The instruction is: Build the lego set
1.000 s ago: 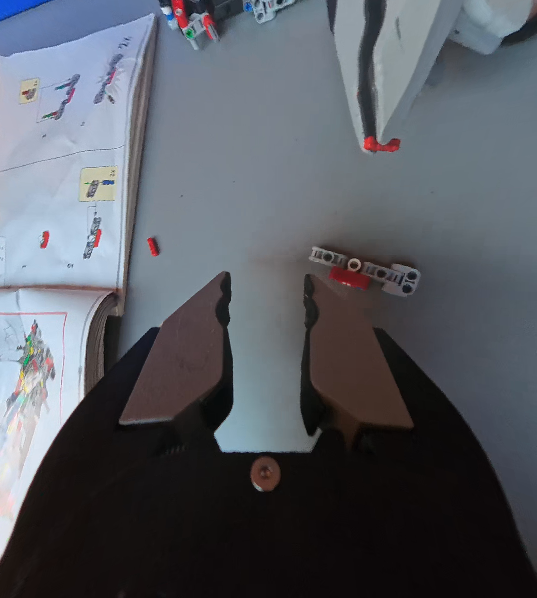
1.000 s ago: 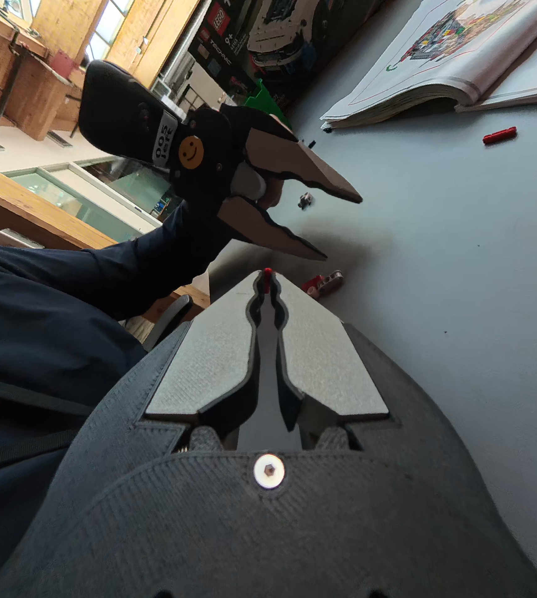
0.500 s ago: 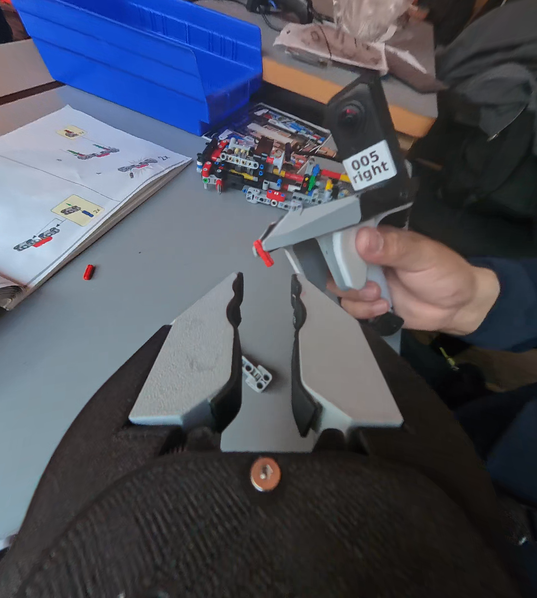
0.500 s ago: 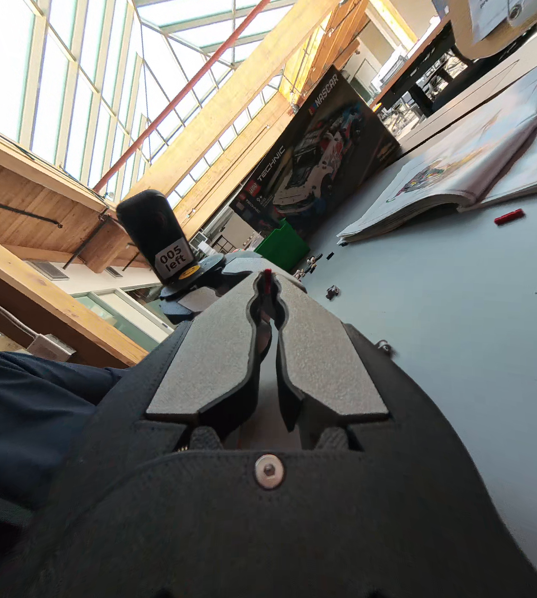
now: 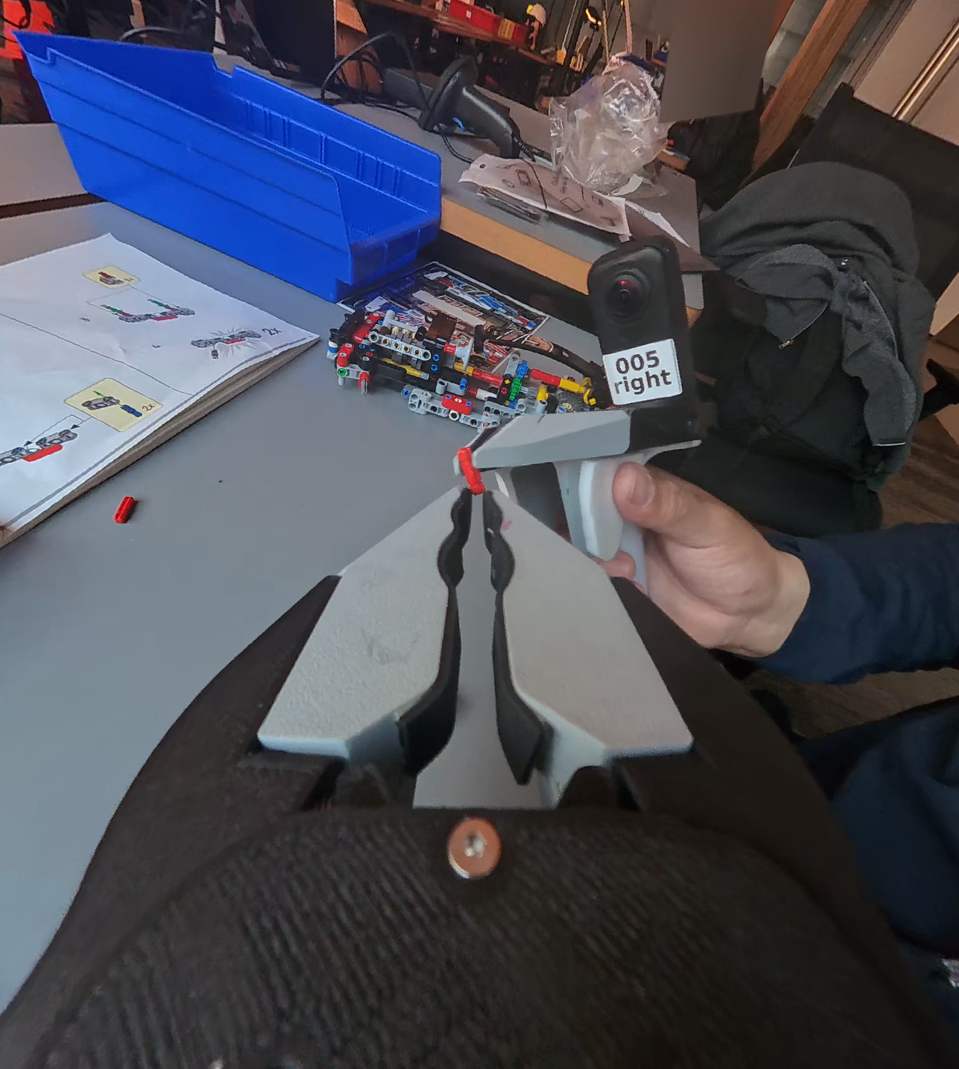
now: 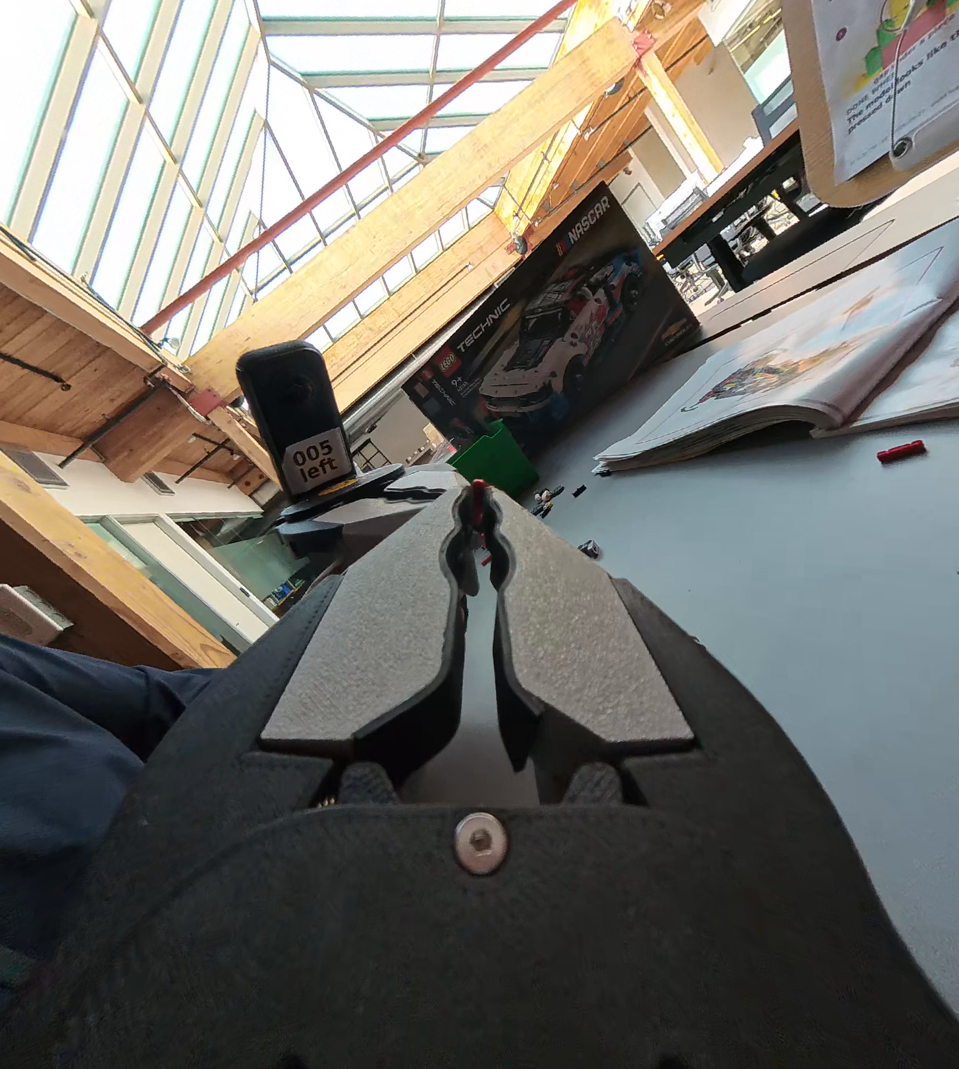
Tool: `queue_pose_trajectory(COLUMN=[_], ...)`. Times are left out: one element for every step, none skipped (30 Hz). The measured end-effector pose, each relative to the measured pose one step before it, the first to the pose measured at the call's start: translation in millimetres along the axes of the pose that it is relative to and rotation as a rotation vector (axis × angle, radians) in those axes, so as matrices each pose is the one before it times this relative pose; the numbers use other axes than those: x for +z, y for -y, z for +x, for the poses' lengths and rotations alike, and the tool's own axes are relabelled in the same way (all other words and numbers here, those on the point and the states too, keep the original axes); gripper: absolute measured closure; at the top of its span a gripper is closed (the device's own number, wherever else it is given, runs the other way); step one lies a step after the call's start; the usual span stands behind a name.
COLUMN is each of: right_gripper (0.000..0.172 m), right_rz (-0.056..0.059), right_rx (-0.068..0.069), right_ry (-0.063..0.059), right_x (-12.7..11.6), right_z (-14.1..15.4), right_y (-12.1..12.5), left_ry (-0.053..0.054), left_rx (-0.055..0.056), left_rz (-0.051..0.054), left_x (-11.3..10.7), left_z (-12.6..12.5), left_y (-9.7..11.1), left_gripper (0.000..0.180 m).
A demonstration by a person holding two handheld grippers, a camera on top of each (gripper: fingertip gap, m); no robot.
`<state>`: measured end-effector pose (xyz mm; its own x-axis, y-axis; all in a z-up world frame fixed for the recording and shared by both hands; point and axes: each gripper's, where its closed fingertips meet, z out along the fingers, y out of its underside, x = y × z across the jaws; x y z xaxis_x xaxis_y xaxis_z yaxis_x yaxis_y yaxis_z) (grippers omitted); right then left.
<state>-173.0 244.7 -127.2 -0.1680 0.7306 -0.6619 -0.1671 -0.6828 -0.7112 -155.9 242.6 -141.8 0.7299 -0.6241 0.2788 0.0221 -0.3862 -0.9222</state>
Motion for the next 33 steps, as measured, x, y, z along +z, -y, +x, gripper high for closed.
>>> queue_pose_trajectory(right_gripper=[0.172,0.172,0.172,0.172,0.172,0.172,0.172,0.172,0.172,0.172,0.172,0.172,0.172,0.172,0.172,0.172,0.170,0.167,0.166,0.162,0.159,0.162,0.164,0.163,0.163,0.163,0.163,0.165,0.166,0.166,0.166,0.166,0.166], right_rz=[0.0003,0.0034,0.0037,0.0033,0.0006,0.0017,0.0044,0.0022,-0.0010,-0.0007,-0.0042,-0.0107,-0.0212,-0.0319,-0.0425,-0.0529,-0.0648,-0.0804,-0.0846,-0.0856,-0.0802,-0.0713,-0.0589,-0.0512,-0.0465,-0.0431,-0.0352,-0.0218,-0.0152,-0.0146,-0.0127,-0.0128,-0.0122], right_rx=[-0.0024,-0.0044,-0.0073,-0.0064,-0.0014,0.0031,0.0006,-0.0042,-0.0045,-0.0021,-0.0007,0.0004,0.0017,-0.0031,-0.0118,-0.0216,-0.0342,-0.0400,-0.0504,-0.0628,-0.0729,-0.0771,-0.0676,-0.0520,-0.0474,-0.0438,-0.0400,-0.0394,-0.0385,-0.0309,-0.0255,-0.0253,-0.0232], right_ry=[-0.0028,-0.0025,-0.0031,0.0005,0.0054,0.0047,0.0003,-0.0034,-0.0040,-0.0006,-0.0001,-0.0007,0.0007,0.0036,0.0090,0.0049,0.0024,0.0063,-0.0002,-0.0235,-0.0500,-0.0396,-0.0248,-0.0330,-0.0279,-0.0134,-0.0120,-0.0151,-0.0125,-0.0174,-0.0175,-0.0046,-0.0033], right_x=[-0.31,-0.46,-0.27,-0.01,0.21,0.24,-0.03,-0.19,-0.19,-0.32,-0.18,-0.13,-0.20,-0.60,-1.11,-1.62,-1.89,-2.33,-2.71,-3.26,-3.48,-3.12,-1.84,-0.16,1.38,2.95,3.83,4.08,3.96,3.41,2.73,2.24,1.82], right_z=[0.36,0.18,0.06,-0.60,-1.01,-0.72,-0.08,0.28,0.50,0.12,0.09,0.56,0.80,0.34,-0.37,0.01,0.07,-1.27,-1.67,0.34,3.05,0.75,-1.77,-0.07,-0.40,-2.04,-2.20,-1.73,-1.84,-0.61,0.01,-1.47,-1.20], right_y=[-0.32,0.11,0.16,-0.07,-0.42,-0.08,0.46,0.26,-0.01,0.03,-0.47,-1.00,-1.53,-2.07,-2.90,-3.80,-5.05,-6.40,-6.59,-6.59,-5.89,-5.11,-4.22,-3.82,-4.19,-4.80,-4.16,-2.79,-1.96,-1.74,-1.26,-1.52,-1.23], left_ry=[-0.0056,-0.0086,-0.0081,-0.0081,0.0006,0.0073,0.0076,-0.0012,-0.0029,-0.0028,-0.0013,0.0016,0.0026,0.0019,-0.0043,-0.0018,0.0091,0.0000,0.0148,0.0129,-0.0055,0.0171,0.0149,0.0035,0.0142,0.0164,-0.0078,-0.0130,-0.0077,-0.0144,-0.0122,0.0036,-0.0039], left_rx=[-0.0092,-0.0097,-0.0096,-0.0070,-0.0015,0.0052,0.0076,0.0039,-0.0026,0.0001,0.0065,0.0167,0.0270,0.0350,0.0448,0.0505,0.0577,0.0660,0.0547,0.0542,0.0560,0.0517,0.0491,0.0448,0.0372,0.0239,0.0155,0.0078,0.0018,0.0030,0.0067,0.0079,0.0084], left_rz=[-0.0023,0.0047,0.0069,0.0019,0.0031,0.0001,0.0010,-0.0033,-0.0038,-0.0003,-0.0061,-0.0143,-0.0240,-0.0350,-0.0450,-0.0582,-0.0589,-0.0636,-0.0717,-0.0671,-0.0608,-0.0447,-0.0404,-0.0403,-0.0288,-0.0165,-0.0100,-0.0011,0.0028,-0.0008,-0.0066,-0.0106,-0.0111], left_x=[0.59,0.55,0.32,0.31,-0.11,-0.21,-0.12,0.22,0.41,0.14,0.09,0.03,0.05,0.18,0.27,0.42,0.32,0.72,0.88,1.30,1.53,1.22,1.14,1.56,1.63,1.45,1.39,1.33,0.90,1.00,1.00,0.90,0.87], left_z=[0.03,0.69,0.85,1.07,-0.04,-1.00,-1.11,-0.11,-0.07,0.10,-0.21,-0.59,-0.80,-0.49,1.02,0.83,-0.30,1.83,-0.64,-0.40,2.41,-0.05,0.65,2.54,1.16,0.40,3.40,3.67,2.34,2.91,2.65,0.26,1.22], left_y=[-0.54,0.67,1.24,0.84,1.12,0.48,0.47,-0.23,-0.45,-0.01,-0.62,-1.40,-2.04,-2.73,-3.72,-5.36,-6.01,-7.09,-8.39,-8.35,-7.48,-5.31,-4.62,-4.38,-2.71,-1.13,-0.05,1.01,1.26,0.37,-0.80,-1.50,-1.76], left_gripper=[0.179,0.177,0.174,0.172,0.171,0.173,0.175,0.177,0.177,0.178,0.178,0.178,0.178,0.178,0.178,0.178,0.179,0.179,0.179,0.179,0.179,0.179,0.179,0.179,0.179,0.179,0.179,0.179,0.179,0.179,0.178,0.178,0.178])
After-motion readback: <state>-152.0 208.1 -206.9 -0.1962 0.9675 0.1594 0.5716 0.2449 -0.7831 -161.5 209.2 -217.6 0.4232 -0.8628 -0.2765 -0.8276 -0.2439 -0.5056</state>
